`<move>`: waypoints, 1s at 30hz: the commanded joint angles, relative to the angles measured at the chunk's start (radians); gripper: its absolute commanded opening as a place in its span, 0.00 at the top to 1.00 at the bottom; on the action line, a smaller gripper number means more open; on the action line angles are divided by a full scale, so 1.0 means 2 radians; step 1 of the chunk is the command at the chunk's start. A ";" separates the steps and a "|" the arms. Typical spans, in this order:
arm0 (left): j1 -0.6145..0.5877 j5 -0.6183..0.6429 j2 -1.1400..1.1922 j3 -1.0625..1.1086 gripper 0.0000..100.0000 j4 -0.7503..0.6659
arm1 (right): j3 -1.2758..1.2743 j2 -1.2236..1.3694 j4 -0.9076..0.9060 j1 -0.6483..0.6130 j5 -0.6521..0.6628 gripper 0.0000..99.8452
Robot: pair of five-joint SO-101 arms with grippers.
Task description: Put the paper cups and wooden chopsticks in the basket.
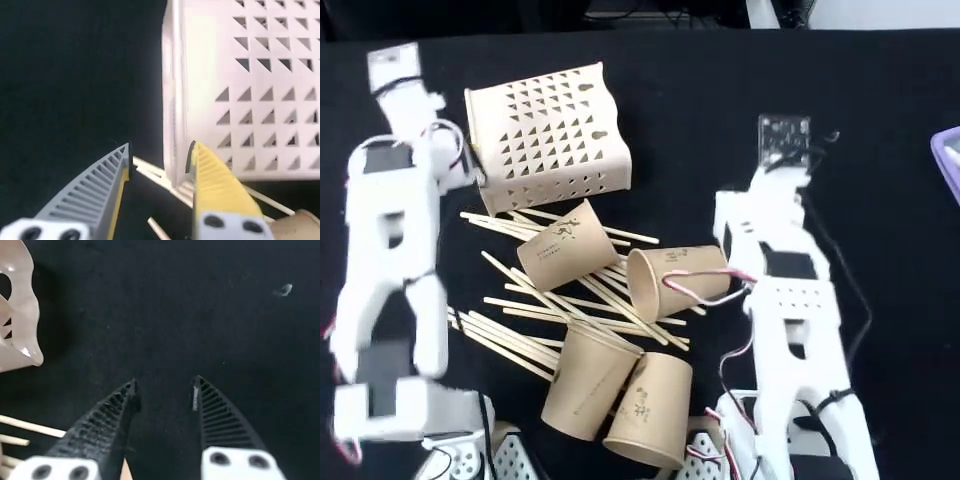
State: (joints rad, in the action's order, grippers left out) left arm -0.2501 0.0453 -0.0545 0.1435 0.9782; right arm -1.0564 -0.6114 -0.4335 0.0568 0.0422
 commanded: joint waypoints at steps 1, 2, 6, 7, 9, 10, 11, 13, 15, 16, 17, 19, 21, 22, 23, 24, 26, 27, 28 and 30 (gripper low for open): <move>0.003 0.002 0.097 -0.126 0.79 0.011 | -0.027 0.000 0.051 -0.008 0.004 0.82; 0.003 0.002 0.117 -0.141 0.79 0.011 | -0.034 0.000 0.059 -0.008 0.004 0.82; -0.003 0.002 0.175 -0.170 0.80 0.011 | -0.041 0.001 0.067 -0.009 0.005 0.82; -0.005 0.002 0.185 -0.173 0.80 0.011 | -0.042 0.001 0.067 -0.009 0.005 0.82; -0.014 0.002 0.196 -0.170 0.80 0.011 | -0.044 0.001 0.067 -0.009 0.005 0.82; -0.020 0.002 0.197 -0.168 0.80 0.011 | -0.047 0.001 0.070 -0.009 0.005 0.82; -0.030 0.002 0.198 -0.167 0.80 0.011 | -0.048 0.001 0.070 -0.009 0.005 0.82; -0.051 0.002 0.201 -0.167 0.80 0.011 | -0.049 0.001 0.070 -0.009 0.005 0.82; -0.070 0.002 0.203 -0.167 0.80 0.008 | -0.049 0.001 0.070 -0.009 0.005 0.82; -0.079 0.002 0.203 -0.167 0.80 0.008 | -0.049 0.001 0.070 -0.009 0.005 0.82; -0.086 0.002 0.203 -0.167 0.80 0.007 | -0.049 0.001 0.070 -0.009 0.005 0.82; -0.097 0.002 0.203 -0.167 0.80 0.006 | -0.049 0.001 0.070 -0.009 0.005 0.82; -0.105 0.002 0.203 -0.168 0.80 0.006 | -0.049 0.001 0.070 -0.009 0.005 0.82; -0.110 0.002 0.203 -0.168 0.80 0.005 | -0.049 0.001 0.070 -0.009 0.005 0.82; -0.114 0.002 0.203 -0.166 0.80 0.002 | -0.049 0.001 0.070 -0.009 0.005 0.82; -0.119 0.002 0.206 -0.162 0.80 -0.003 | -0.049 0.001 0.070 -0.009 0.005 0.82; -0.133 0.002 0.217 -0.152 0.80 -0.026 | -0.049 0.001 0.070 -0.009 0.005 0.82; -0.140 0.002 0.224 -0.150 0.80 -0.035 | -0.049 0.001 0.070 -0.009 0.004 0.82; -0.148 0.002 0.229 -0.151 0.80 -0.044 | -0.049 0.001 0.070 -0.009 0.004 0.82; -0.161 0.002 0.233 -0.151 0.80 -0.051 | -0.049 0.001 0.070 -0.009 0.003 0.82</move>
State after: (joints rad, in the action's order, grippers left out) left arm -0.5186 0.0468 0.4181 -0.1435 0.9260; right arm -1.1592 -0.6068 -0.3168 0.0537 0.0422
